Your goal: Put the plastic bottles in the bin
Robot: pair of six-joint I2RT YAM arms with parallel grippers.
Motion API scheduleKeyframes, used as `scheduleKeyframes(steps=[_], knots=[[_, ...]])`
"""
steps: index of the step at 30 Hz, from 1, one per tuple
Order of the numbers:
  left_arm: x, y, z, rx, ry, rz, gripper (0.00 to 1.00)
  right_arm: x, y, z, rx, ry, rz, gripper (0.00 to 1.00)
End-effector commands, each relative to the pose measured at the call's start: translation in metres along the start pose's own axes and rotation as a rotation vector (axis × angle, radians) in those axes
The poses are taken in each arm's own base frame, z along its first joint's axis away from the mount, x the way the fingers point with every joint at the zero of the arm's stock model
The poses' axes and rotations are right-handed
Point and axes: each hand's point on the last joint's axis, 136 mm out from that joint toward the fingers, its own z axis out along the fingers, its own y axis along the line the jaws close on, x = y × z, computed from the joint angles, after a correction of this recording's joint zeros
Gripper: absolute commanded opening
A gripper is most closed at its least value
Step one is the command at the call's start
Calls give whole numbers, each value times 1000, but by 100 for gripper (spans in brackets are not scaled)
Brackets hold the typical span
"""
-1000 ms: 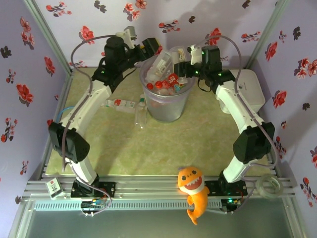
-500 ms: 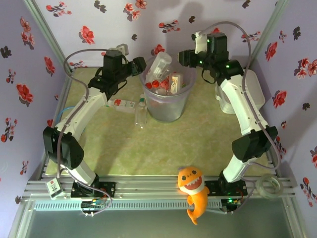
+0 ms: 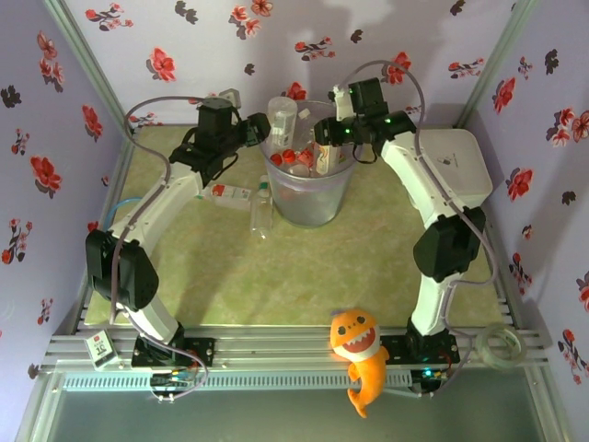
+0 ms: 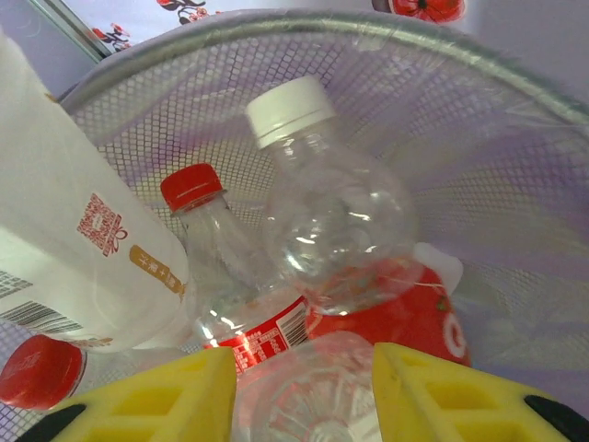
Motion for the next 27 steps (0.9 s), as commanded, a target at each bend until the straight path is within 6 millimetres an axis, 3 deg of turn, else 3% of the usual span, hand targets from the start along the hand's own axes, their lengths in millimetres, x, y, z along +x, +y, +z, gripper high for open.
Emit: scheduleKeyframes(steps=[1,5,8,13,17,21,27], knots=[[5,5,6,-16,-1,-6,64,27,4,6,-23,84,45,42],[2,2,7,-11,-9,-9,63,32,6,3,-27,72,49,42],[-4,-2,4,-3,-18,-1,64,14,5,-9,-10,32,30,43],[-24,-6,-12,-9,-60,19,68,-27,6,-28,2,-57,11,62],[-36,2,-32,-51,-96,33,76,-48,0,-44,24,-115,32,68],[-33,37,-47,-179,-62,56,81,-52,-11,-57,44,-148,85,70],[3,132,-38,-414,60,-166,82,-32,-21,-68,72,-147,110,71]])
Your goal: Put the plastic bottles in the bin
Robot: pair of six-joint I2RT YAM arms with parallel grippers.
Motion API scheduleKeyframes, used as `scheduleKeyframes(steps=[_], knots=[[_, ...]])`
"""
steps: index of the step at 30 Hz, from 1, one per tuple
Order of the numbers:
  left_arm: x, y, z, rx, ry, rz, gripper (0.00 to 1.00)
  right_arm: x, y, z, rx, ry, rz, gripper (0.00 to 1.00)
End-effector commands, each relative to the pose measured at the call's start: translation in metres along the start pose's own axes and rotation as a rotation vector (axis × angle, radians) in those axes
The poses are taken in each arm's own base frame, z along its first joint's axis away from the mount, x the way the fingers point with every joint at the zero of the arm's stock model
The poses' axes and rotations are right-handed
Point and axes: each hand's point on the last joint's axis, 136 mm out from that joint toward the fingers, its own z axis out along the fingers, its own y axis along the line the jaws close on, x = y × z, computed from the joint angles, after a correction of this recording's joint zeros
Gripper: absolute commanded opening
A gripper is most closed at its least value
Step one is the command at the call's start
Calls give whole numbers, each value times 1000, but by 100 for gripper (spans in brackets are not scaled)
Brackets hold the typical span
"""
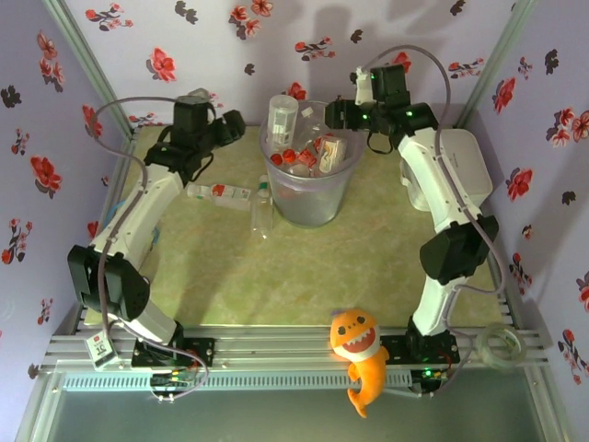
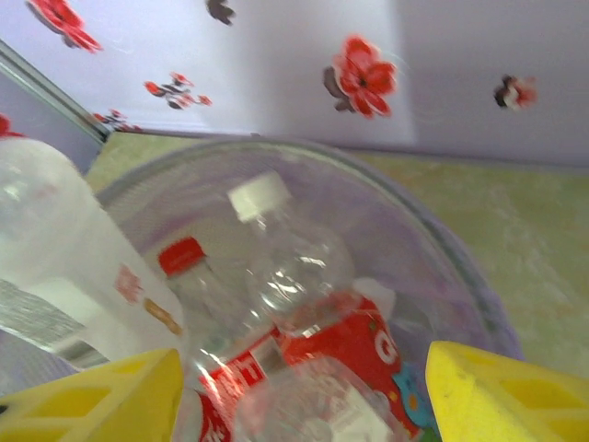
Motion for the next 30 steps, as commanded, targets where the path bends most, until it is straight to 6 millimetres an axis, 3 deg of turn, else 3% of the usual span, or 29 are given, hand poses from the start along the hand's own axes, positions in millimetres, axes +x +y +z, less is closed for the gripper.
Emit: scheduleKeyframes(steps=[1,8,13,21,30], knots=[[37,66,20,-210,122,-137,83,0,-1,-22,17,-43,22,71],[89,122,61,-390,255,-387,92,21,-18,-31,48,-31,50,71],[110,143,77,-451,261,-509,93,36,-29,-35,65,-15,65,71],[139,155,106,-495,321,-578,94,48,-36,-34,81,6,66,71],[168,168,119,-569,370,-663,91,52,-39,-32,92,14,69,70]])
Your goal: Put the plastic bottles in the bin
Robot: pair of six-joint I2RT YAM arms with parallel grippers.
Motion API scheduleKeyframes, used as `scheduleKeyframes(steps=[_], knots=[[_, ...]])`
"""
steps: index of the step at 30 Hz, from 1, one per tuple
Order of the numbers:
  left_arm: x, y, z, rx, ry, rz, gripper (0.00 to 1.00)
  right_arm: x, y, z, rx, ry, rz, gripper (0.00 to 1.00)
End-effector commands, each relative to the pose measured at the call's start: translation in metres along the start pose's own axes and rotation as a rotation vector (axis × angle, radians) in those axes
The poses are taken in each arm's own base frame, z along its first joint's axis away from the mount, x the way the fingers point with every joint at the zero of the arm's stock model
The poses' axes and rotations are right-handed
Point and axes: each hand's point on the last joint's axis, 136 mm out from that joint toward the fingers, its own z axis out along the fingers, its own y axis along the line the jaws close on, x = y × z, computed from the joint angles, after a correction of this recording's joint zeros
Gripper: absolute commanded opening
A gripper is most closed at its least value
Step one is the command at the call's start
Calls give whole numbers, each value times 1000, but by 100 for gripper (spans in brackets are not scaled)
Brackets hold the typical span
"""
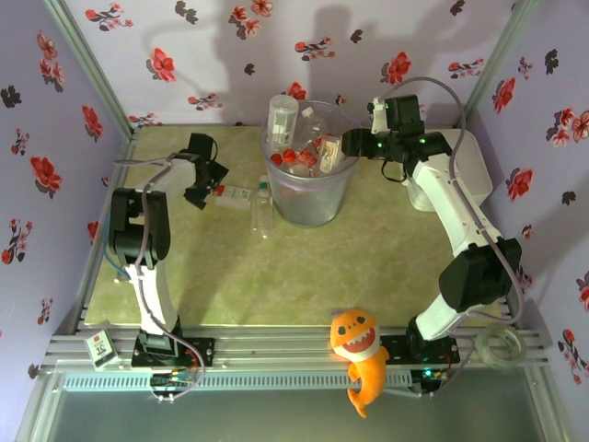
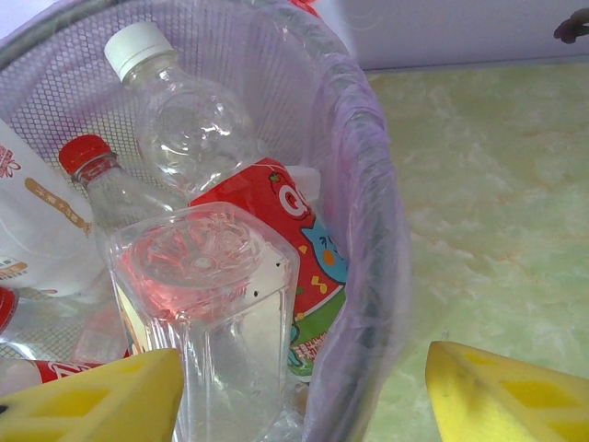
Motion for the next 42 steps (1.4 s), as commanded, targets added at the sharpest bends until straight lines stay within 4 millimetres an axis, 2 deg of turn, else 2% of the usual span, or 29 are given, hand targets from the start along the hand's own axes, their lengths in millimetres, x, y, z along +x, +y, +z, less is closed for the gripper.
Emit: scheduleKeyframes(steps=[1,7,13,17,22,28,34,38,42], knots=[[-2,-1,3,-6,9,-69,90,-7,-1,-10,11,-40,-3,71],[5,5,16,-26,32,-101,83,-7,-5,-10,29,-44,-5,71],[14,15,27,-39,57,-132,70,-6,-4,-7,22,-38,-4,70],[13,15,24,-32,55,-139,65,-7,-5,-8,24,-39,-6,71],[3,10,7,7,27,-147,61,-8,-4,-10,23,-43,-11,71],[-19,7,-32,63,-50,-140,60,-12,0,-15,9,-59,-22,71],[-39,-5,-86,153,-135,-96,60,-21,15,-19,-53,-92,-51,71],[-46,-18,-129,220,-174,5,61,-28,35,-27,-100,-118,-137,71],[-43,-28,-178,268,-201,204,61,-30,72,-39,-184,-118,-283,70]])
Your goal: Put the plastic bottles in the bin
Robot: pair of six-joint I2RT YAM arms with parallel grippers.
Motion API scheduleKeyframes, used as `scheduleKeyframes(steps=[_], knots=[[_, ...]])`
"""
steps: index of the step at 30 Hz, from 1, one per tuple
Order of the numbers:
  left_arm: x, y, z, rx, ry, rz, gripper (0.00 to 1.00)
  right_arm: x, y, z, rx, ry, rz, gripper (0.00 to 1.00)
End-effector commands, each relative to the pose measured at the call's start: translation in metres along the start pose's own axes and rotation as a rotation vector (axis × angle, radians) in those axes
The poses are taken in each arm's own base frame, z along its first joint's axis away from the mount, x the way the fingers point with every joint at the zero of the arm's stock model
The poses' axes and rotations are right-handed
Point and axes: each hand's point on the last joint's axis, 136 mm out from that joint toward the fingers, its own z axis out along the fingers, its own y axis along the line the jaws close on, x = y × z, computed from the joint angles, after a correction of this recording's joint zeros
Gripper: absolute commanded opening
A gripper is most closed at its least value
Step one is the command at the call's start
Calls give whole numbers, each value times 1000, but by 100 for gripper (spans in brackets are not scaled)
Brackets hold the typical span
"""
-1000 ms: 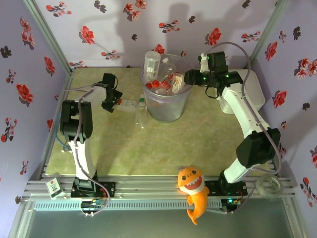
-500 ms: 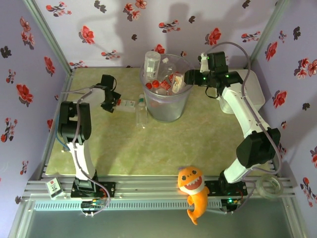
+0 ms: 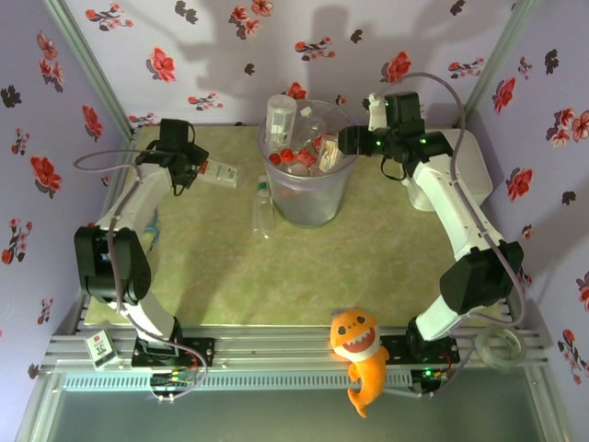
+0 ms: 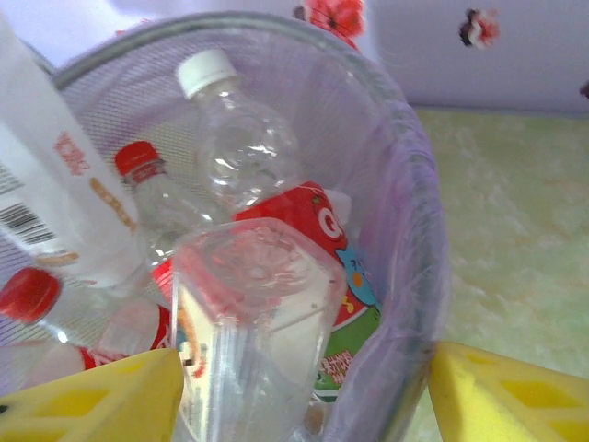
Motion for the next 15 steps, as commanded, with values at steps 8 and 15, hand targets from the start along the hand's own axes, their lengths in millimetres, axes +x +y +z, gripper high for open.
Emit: scheduleKeyframes(steps=[8,15], knots=[[-5,-17,-106,101,-35,396,59,-20,121,-26,-276,-21,-354,70],[-4,-83,-164,350,-61,408,55,-23,135,-15,-308,-21,-322,70]])
